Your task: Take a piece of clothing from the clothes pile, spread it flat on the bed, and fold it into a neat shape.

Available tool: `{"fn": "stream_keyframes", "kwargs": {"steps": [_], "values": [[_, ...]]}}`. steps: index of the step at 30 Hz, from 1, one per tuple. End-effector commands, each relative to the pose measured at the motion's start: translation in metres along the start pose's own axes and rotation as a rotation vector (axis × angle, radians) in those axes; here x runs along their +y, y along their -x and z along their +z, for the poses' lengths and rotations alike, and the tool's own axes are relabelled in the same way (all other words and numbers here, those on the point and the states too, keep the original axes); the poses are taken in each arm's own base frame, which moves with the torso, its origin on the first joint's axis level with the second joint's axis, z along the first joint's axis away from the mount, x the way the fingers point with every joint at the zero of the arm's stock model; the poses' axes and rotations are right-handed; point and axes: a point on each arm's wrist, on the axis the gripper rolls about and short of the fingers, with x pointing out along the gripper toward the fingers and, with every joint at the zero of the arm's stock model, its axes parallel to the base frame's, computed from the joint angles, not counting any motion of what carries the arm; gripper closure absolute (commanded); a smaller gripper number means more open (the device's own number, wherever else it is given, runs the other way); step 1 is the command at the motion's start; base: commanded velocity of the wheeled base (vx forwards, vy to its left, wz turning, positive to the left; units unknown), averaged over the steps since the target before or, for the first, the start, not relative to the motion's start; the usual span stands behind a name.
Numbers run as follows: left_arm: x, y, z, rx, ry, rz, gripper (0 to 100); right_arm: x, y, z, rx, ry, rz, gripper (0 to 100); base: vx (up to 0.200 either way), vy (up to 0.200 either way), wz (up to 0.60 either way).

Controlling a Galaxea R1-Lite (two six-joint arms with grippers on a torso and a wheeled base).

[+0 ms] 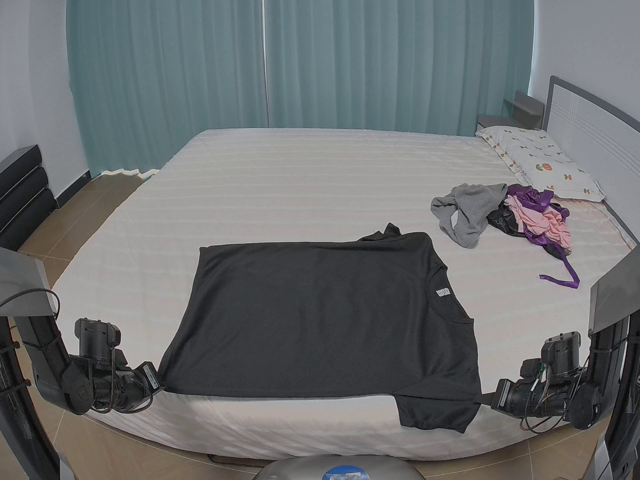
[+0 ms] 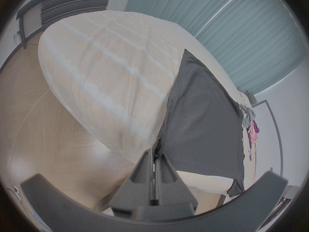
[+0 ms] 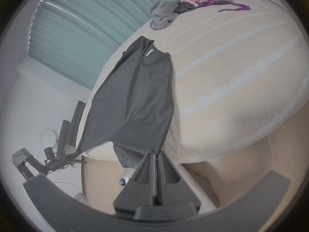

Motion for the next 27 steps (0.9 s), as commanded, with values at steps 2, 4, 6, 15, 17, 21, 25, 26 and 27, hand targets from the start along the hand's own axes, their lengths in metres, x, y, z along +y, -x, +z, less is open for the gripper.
{"fn": "stream_keyframes", "kwargs": {"steps": [2,4,6,15,17,21,25,26,27], "values": [[0.001,0.008,-0.004,-0.005,-0.046,-0.003,100,0.009,0.022,0.000,-0.006,0.009,-0.002,100,0.000,0.000,0.00],[0.003,0.010,-0.007,0.007,-0.075,0.004,100,0.011,0.029,-0.001,0.006,0.005,-0.009,100,0.000,0.000,0.00],[0.004,0.012,-0.009,0.012,-0.084,0.008,100,0.012,0.034,-0.003,0.017,0.006,-0.018,100,0.000,0.000,0.00],[0.012,0.022,-0.025,0.059,-0.219,0.037,100,0.013,0.044,-0.010,0.076,0.044,-0.047,100,0.000,0.000,0.00],[0.014,0.024,-0.028,0.050,-0.242,0.063,100,0.012,0.044,-0.012,0.096,0.036,-0.058,100,0.000,0.000,0.00],[0.018,0.027,-0.033,0.052,-0.291,0.107,100,0.010,0.045,-0.016,0.123,0.025,-0.078,100,0.000,0.000,0.00],[0.021,0.029,-0.039,0.079,-0.335,0.122,100,0.010,0.050,-0.019,0.148,0.032,-0.095,100,0.000,0.000,0.00],[0.022,0.030,-0.040,0.085,-0.341,0.124,100,0.010,0.051,-0.020,0.154,0.034,-0.098,100,0.000,0.000,0.00],[0.023,0.031,-0.042,0.094,-0.353,0.125,100,0.011,0.054,-0.021,0.160,0.041,-0.101,100,0.000,0.000,0.00]]}}
